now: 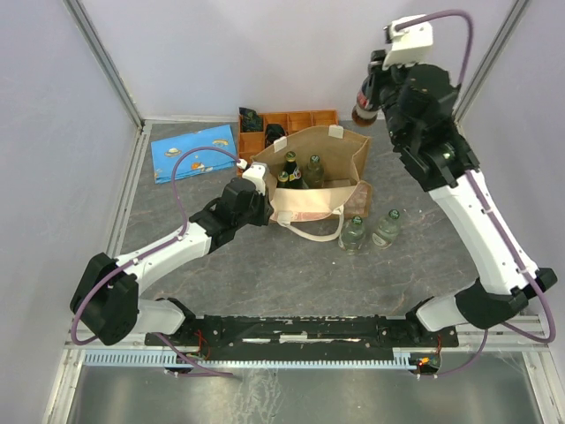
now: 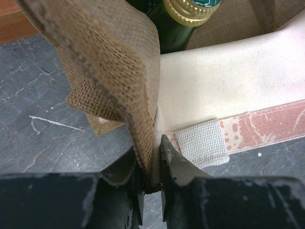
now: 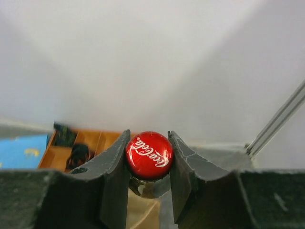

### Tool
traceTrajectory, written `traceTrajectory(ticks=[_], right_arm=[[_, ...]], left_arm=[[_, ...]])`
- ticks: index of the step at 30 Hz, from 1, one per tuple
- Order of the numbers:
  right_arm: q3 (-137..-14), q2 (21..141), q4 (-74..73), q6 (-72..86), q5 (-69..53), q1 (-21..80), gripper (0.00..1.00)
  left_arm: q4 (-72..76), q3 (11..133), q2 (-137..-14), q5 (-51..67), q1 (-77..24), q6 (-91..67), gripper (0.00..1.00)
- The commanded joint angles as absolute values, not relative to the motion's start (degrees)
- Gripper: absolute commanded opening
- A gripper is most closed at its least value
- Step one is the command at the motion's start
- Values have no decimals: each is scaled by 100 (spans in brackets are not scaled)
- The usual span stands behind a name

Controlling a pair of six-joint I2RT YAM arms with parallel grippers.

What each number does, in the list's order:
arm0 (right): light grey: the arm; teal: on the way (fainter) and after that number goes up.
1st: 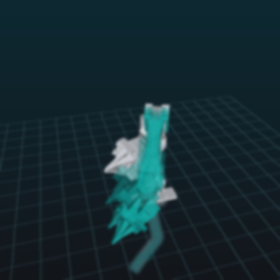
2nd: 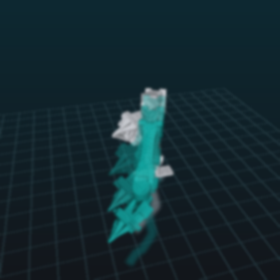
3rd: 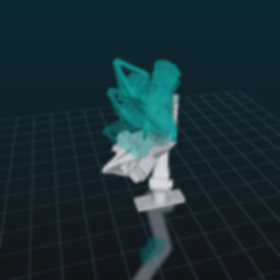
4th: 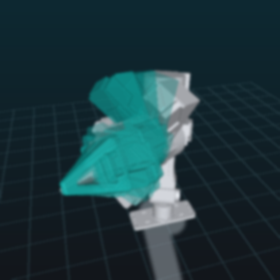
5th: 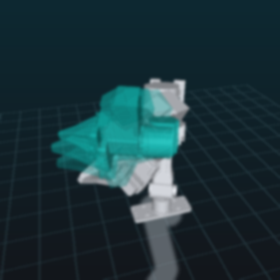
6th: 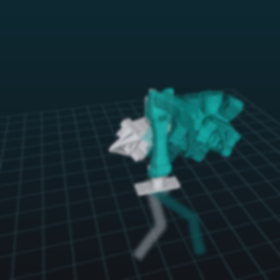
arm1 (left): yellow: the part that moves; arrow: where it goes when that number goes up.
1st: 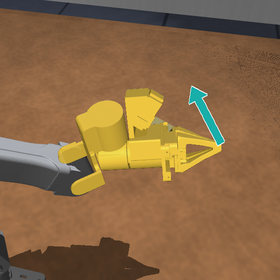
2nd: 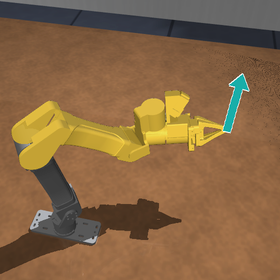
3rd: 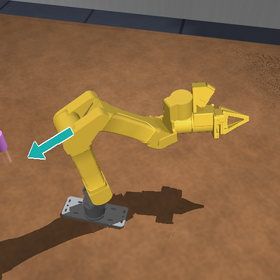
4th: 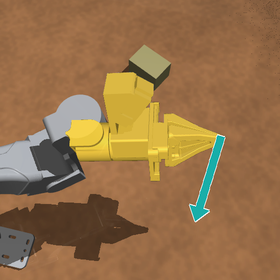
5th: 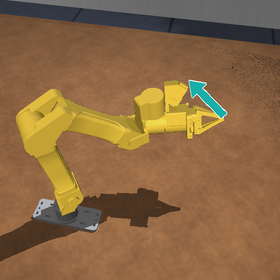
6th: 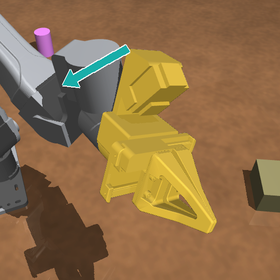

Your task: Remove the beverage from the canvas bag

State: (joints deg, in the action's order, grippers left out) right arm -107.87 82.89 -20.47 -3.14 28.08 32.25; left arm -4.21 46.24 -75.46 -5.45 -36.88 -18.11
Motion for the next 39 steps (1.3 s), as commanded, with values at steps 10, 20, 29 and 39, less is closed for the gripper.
traceTrajectory(ticks=[10,20,29,39], right_arm=[[-11275,7598,152,-1909,4379,3167,0],[-9931,7252,-657,-775,4600,2496,0],[-8732,7087,-1134,615,3947,1801,0],[-7617,7208,-1120,1520,3120,1256,0]], left_arm=[[-516,4662,-7676,-546,-3683,-1638,3],[-531,4720,-7690,-471,-3683,-1547,3],[-528,4694,-7645,-466,-3685,-1538,3],[-534,4676,-7646,-496,-3687,-1569,3]])
